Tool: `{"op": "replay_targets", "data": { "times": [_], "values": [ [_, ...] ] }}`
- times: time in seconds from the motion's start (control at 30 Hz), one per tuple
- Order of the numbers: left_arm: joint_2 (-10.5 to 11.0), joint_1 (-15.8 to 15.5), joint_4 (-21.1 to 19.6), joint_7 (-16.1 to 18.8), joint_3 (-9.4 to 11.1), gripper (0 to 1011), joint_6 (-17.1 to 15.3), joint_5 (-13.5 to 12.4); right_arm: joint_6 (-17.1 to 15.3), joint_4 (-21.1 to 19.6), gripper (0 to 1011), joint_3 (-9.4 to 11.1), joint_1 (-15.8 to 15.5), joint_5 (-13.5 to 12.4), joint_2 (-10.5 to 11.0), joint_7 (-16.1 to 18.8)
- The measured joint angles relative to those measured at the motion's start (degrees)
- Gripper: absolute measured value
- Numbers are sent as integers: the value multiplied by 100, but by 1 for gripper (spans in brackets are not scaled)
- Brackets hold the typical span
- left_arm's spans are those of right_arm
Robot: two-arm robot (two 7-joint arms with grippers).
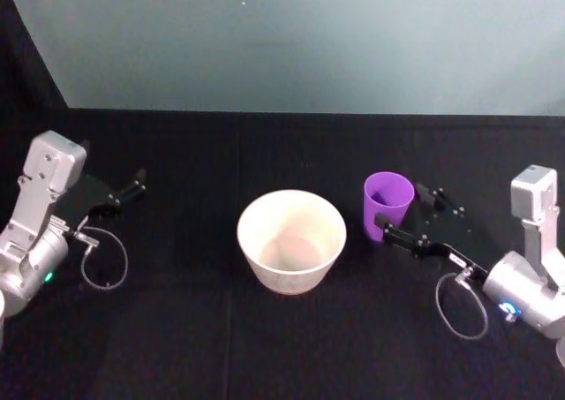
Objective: Pick up the cup and pour the mung beans from the cup into the bowl.
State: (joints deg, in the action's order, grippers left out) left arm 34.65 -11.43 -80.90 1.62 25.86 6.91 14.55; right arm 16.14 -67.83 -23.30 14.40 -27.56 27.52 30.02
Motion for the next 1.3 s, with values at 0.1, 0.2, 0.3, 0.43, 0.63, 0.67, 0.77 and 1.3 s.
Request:
{"op": "replay_targets", "data": {
  "times": [0.1,0.2,0.3,0.43,0.63,0.67,0.77,1.3],
  "values": [
    [0,0,0,0,0,1000,0,0,0,144,1003,-16,144,62,-114,50],
    [0,0,0,0,0,1000,0,0,-15,258,1002,-29,261,131,-210,69],
    [0,0,0,0,0,1000,0,0,-39,330,1002,-31,342,176,-271,78],
    [0,0,0,0,0,1000,0,0,-79,521,1002,-39,482,290,-394,77],
    [0,0,0,0,0,1000,0,0,-85,654,1002,-30,566,406,-490,75],
    [0,0,0,0,0,1000,0,0,-84,664,1002,-21,569,427,-509,76],
    [0,0,0,0,0,1000,0,0,-85,664,1002,10,568,459,-540,80],
    [0,0,0,0,0,1000,0,0,-92,662,947,16,566,464,-544,89]
  ]
}}
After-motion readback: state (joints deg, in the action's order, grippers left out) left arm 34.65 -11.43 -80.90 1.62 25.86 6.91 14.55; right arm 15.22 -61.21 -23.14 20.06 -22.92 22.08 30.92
